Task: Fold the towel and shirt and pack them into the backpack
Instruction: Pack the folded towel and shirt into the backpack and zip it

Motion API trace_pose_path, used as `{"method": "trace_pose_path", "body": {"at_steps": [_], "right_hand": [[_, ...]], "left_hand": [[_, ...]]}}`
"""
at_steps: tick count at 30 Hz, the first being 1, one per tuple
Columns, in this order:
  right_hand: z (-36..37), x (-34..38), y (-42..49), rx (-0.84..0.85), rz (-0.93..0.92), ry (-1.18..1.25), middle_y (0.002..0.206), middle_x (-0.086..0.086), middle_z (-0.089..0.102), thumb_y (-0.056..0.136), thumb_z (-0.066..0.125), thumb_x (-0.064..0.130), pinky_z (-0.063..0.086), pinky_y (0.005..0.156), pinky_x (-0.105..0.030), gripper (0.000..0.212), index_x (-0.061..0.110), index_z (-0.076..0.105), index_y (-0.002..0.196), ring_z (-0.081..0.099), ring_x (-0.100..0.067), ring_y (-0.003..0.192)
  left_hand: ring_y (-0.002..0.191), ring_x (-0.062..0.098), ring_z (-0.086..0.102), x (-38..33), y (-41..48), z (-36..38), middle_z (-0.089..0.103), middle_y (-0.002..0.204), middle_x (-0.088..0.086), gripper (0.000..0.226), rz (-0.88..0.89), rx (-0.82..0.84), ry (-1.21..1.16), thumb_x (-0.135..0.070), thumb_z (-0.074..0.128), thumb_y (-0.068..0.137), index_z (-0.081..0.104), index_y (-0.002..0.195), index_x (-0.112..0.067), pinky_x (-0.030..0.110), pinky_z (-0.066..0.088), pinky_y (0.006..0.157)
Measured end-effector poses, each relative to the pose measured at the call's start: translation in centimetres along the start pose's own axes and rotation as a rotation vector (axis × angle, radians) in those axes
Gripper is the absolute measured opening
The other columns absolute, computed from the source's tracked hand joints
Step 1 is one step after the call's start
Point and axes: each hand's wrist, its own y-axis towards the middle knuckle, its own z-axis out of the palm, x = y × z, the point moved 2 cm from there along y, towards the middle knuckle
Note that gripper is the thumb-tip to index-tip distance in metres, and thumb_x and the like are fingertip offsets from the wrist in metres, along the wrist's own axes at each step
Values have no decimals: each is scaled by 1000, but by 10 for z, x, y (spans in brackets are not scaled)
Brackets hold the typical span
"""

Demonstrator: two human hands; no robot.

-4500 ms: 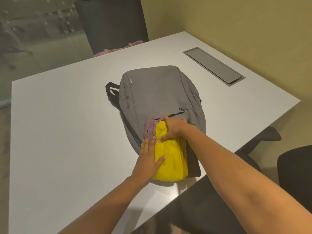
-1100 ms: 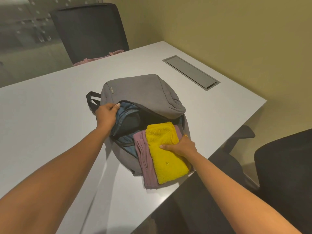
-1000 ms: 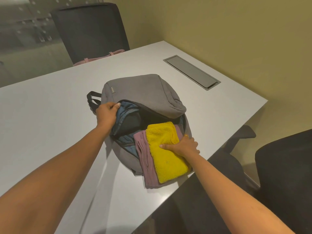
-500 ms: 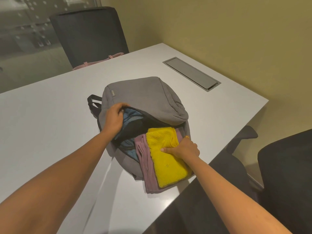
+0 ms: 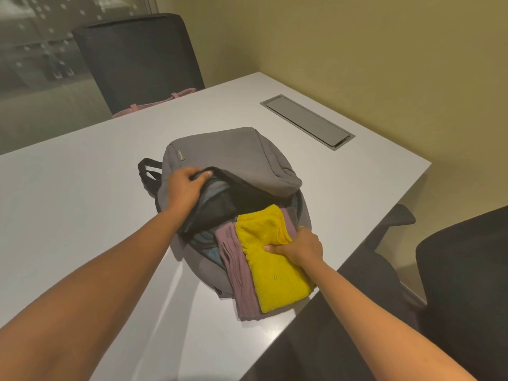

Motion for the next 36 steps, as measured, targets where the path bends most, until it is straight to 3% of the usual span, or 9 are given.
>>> {"method": "trace_pose_path", "body": {"at_steps": [10, 14, 16, 21, 24, 27, 30, 33, 36], "right_hand": [[-46, 43, -18, 47, -188, 673, 121, -6, 61, 50, 78, 47, 52, 82, -36, 83, 16, 51, 122, 60, -27, 104], [-42, 43, -2, 47, -43, 1021, 120, -9, 63, 64, 79, 32, 54, 78, -37, 53, 21, 58, 111, 63, -27, 101], [-21, 27, 4, 10, 115, 1034, 127, -13, 58, 65, 81, 31, 51, 88, -40, 67, 13, 53, 123, 59, -30, 109], [12, 4, -2, -158, 184, 599, 148, -15, 21, 65, 77, 50, 33, 108, -50, 112, 6, 13, 145, 29, -36, 135], [1, 24, -15, -551, -193, 191, 150, -9, 14, 74, 71, 48, 21, 112, -47, 94, 14, 18, 144, 17, -29, 139], [5, 37, -24, -805, -812, -294, 128, -9, 38, 74, 65, 28, 22, 101, -47, 58, 17, 40, 124, 34, -26, 119], [26, 31, -22, -564, -1189, -669, 117, -5, 61, 86, 47, 31, 28, 96, -50, 29, 19, 55, 112, 49, -27, 113], [33, 24, -9, -252, -975, -843, 142, -4, 47, 87, 22, 67, 24, 103, -65, 67, 25, 48, 132, 40, -28, 133], [37, 23, -2, -145, -921, -866, 150, -5, 34, 84, 14, 73, 15, 102, -67, 78, 24, 35, 142, 30, -28, 139]], "left_hand": [[112, 31, 57, 25, 23, -13, 62, 121, 17, 39, -341, -172, -202, -27, 63, 86, 63, 116, -1, 35, 44, 102], [109, 31, 58, 25, 27, -16, 64, 117, 17, 38, -328, -168, -181, -27, 63, 86, 64, 114, -1, 33, 45, 98], [110, 31, 58, 24, 27, -16, 64, 118, 17, 38, -321, -161, -178, -27, 63, 86, 64, 115, -2, 33, 45, 99], [110, 30, 57, 24, 28, -13, 63, 120, 15, 38, -321, -128, -196, -26, 61, 88, 63, 117, -2, 35, 44, 101], [109, 30, 58, 22, 29, -13, 64, 118, 16, 37, -312, -127, -183, -25, 61, 88, 63, 116, -1, 35, 45, 99], [108, 31, 59, 20, 29, -13, 64, 116, 16, 36, -294, -106, -173, -25, 60, 89, 63, 115, -1, 37, 45, 100], [106, 33, 59, 14, 26, -13, 65, 115, 18, 35, -221, -80, -92, -24, 58, 90, 64, 115, 0, 36, 45, 99], [110, 32, 58, 4, 20, -15, 65, 117, 17, 28, 29, -48, 160, -14, 53, 91, 64, 115, -2, 33, 41, 98], [117, 35, 53, -5, 9, -7, 58, 127, 17, 40, 479, 11, 447, 3, 45, 85, 58, 122, -7, 41, 41, 98]]}}
